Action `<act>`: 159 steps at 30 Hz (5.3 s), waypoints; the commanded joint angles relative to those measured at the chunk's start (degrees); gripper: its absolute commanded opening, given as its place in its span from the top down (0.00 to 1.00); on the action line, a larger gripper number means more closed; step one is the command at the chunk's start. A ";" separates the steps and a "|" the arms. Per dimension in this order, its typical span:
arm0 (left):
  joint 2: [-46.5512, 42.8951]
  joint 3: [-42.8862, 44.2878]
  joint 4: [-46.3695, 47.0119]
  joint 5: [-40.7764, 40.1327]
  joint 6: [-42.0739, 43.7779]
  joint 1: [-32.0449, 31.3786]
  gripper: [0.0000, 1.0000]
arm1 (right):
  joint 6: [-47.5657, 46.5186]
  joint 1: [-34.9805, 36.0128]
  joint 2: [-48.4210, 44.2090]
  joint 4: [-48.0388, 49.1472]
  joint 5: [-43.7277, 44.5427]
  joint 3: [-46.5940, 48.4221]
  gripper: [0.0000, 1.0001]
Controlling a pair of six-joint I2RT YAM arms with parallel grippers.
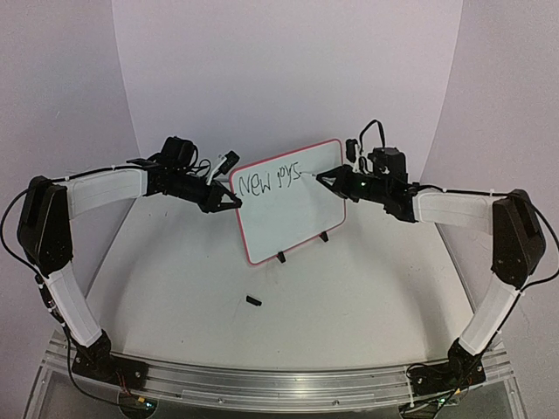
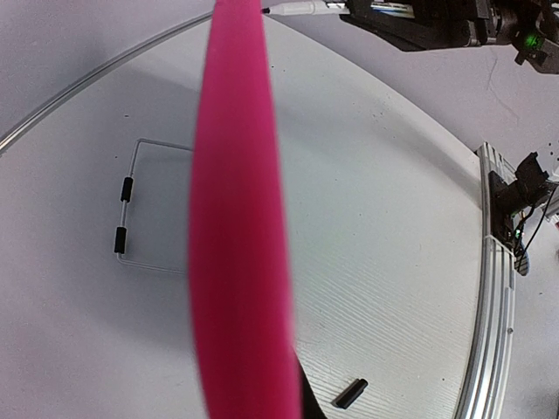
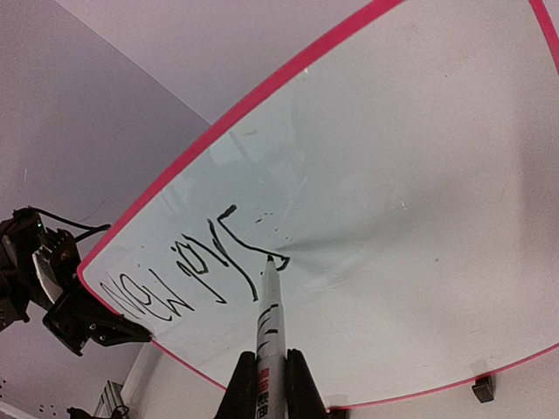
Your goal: Write a sentence on the whiteboard
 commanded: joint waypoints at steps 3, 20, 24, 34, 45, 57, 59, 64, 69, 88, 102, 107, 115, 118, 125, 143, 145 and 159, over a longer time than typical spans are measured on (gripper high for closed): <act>-0.09 0.43 -6.45 -0.64 1.90 -1.47 1.00 | -1.18 -0.08 -7.61 0.09 -0.36 -1.58 1.00; -0.30 0.51 -7.14 -0.61 2.02 -2.58 1.00 | -4.33 -1.59 -12.68 -6.95 -4.47 -1.86 1.00; -0.44 0.68 -7.38 -0.53 2.09 -2.61 1.00 | -4.44 -2.37 -10.79 -6.91 -6.03 -0.62 1.00; -0.68 0.70 -7.41 0.00 1.97 -2.88 1.00 | -5.34 -2.60 -5.02 -6.86 -5.83 4.10 1.00; -0.28 0.70 -7.43 -0.28 2.13 -2.88 1.00 | -5.25 -3.89 -2.50 -6.23 -2.23 5.44 1.00; 0.28 0.73 -7.49 -0.30 2.24 -2.88 1.00 | -5.13 -4.36 -0.62 -4.84 -1.63 7.01 1.00; 0.27 0.78 -7.55 -0.30 2.22 -2.88 1.00 | -5.16 -4.43 -0.31 -4.76 -1.29 7.00 1.00; 0.32 0.79 -7.57 -0.37 2.36 -2.88 1.00 | -5.15 -4.50 0.26 -4.67 -0.98 6.47 1.00; 0.25 0.78 -7.59 -0.33 2.37 -2.88 1.00 | -5.16 -4.54 0.27 -4.67 -0.72 5.04 1.00; 0.18 0.83 -7.60 -0.28 2.34 -2.88 1.00 | -4.29 -4.52 -4.26 -4.58 -1.30 -0.02 1.00; 0.59 0.87 -7.58 -0.18 2.32 -2.88 1.00 | -4.06 -4.49 -2.92 -2.81 -1.16 4.19 1.00; 0.68 0.91 -7.64 -0.18 2.34 -2.88 1.00 | -3.72 -4.53 -1.58 -2.12 -1.82 5.47 1.00; 1.06 1.03 -7.48 -0.11 2.36 -2.89 1.00 | -3.45 -4.51 -0.06 -1.85 -2.25 6.51 1.00; 1.11 1.01 -7.54 -0.04 2.35 -2.89 1.00 | -3.41 -4.49 0.34 -1.74 -2.17 6.79 1.00; 1.05 1.05 -7.55 -0.15 2.36 -2.88 1.00 | -3.29 -4.52 -0.82 -1.14 -1.59 5.68 1.00; 1.02 0.96 -7.60 -0.28 2.37 -2.88 1.00 | -4.52 -4.74 -2.28 -1.06 1.42 3.34 1.00; 1.03 0.96 -7.58 -0.28 2.40 -2.88 1.00 | -4.46 -4.70 -1.65 -1.06 1.23 3.82 1.00; 1.20 0.98 -7.60 -0.24 2.39 -2.90 1.00 | -4.53 -4.79 -0.59 -1.28 1.33 2.29 1.00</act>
